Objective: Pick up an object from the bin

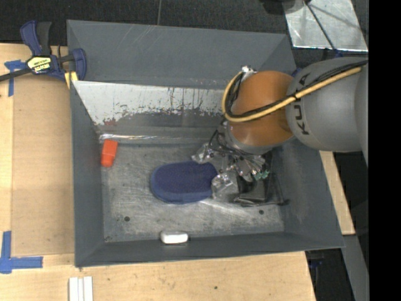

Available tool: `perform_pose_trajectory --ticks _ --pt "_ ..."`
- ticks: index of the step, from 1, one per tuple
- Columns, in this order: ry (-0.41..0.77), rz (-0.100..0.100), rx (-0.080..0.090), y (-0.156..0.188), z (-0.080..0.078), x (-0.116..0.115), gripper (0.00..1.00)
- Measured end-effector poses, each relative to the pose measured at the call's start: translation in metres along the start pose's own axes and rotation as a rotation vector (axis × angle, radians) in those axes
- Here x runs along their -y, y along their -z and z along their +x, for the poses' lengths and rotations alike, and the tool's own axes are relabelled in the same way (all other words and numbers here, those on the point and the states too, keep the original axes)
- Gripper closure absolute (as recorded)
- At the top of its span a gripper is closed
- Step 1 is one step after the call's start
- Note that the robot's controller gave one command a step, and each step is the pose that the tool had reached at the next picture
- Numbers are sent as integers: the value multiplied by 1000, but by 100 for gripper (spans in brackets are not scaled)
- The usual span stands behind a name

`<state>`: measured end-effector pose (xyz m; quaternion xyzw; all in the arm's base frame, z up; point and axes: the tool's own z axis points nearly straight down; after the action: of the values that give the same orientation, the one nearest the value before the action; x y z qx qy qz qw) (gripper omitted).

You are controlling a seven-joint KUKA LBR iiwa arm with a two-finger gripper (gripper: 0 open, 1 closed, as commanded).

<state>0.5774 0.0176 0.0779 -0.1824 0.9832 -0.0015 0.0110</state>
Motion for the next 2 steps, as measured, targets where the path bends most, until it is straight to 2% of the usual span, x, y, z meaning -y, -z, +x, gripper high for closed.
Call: perform_pose_trajectory --ticks 1,2 --pt "18 -2 -8 99 -37 15 100" --pt "53 -3 -9 195 -9 6 100"
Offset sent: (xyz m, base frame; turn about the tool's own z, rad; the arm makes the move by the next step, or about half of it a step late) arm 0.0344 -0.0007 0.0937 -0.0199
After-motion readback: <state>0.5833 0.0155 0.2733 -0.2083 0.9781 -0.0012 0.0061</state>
